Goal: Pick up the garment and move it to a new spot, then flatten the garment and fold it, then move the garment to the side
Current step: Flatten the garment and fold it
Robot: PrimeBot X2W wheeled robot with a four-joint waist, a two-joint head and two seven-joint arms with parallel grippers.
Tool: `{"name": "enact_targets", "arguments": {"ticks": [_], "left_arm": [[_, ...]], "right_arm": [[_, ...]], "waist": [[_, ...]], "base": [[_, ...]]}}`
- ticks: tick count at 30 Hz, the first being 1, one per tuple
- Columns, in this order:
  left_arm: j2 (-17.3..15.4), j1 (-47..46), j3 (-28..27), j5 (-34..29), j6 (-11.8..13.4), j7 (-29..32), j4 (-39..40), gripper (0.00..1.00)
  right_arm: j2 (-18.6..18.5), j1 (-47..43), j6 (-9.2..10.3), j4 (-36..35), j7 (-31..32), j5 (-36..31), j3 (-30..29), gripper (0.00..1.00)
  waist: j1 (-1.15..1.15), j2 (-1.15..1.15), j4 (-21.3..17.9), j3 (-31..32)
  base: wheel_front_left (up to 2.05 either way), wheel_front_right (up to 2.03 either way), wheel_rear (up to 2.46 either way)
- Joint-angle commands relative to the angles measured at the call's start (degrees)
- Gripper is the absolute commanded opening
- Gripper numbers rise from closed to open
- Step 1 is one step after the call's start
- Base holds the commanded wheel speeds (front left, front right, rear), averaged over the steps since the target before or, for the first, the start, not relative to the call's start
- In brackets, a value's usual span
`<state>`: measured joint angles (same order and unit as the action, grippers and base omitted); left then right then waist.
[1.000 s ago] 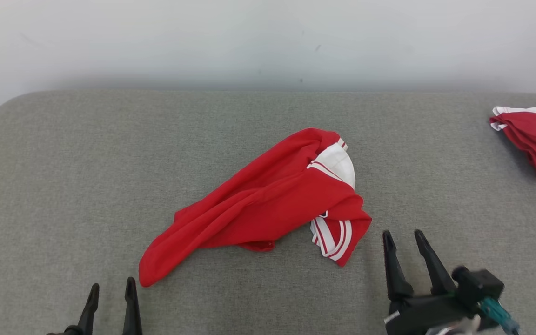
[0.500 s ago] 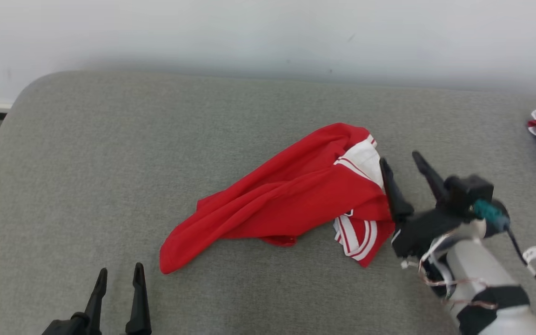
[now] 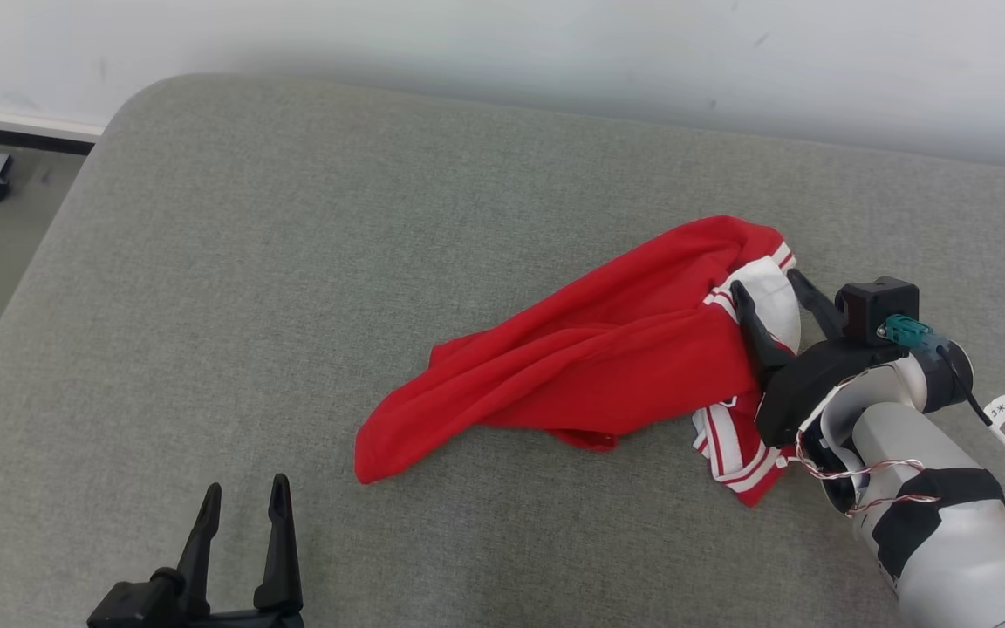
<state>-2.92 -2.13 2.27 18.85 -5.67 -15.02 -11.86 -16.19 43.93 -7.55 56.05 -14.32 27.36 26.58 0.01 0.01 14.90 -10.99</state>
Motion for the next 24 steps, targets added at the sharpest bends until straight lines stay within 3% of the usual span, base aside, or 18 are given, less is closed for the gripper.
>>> {"name": "enact_targets", "arguments": {"ticks": [1,2,10,24], "left_arm": [[0.1,-0.2,0.1,0.5,0.0,-0.1,0.2,1.00],[0.1,-0.1,0.1,0.5,0.1,-0.1,0.3,1.00],[0.1,0.6,-0.1,0.1,0.4,-0.1,-0.1,1.00],[0.0,3.7,-1.3,-0.1,0.5,-0.1,-1.6,1.00]], "right_arm": [[-0.2,0.7,0.15,0.6,-0.1,0.5,0.6,0.25],[-0.3,1.0,0.15,1.3,-0.2,1.1,1.1,0.00],[-1.4,2.4,0.15,1.2,-0.9,3.7,3.7,0.00],[-3.5,-14.5,0.15,-25.0,-0.9,1.6,-3.0,0.00]], "waist": [[-0.01,-0.01,0.7,-0.5],[-0.01,-0.01,0.8,-0.5],[-0.01,-0.01,-0.6,0.8],[-0.01,-0.01,-9.2,5.1]], "base": [[0.00,0.00,0.00],[0.00,0.00,0.00],[0.00,0.00,0.00],[0.00,0.00,0.00]]}}
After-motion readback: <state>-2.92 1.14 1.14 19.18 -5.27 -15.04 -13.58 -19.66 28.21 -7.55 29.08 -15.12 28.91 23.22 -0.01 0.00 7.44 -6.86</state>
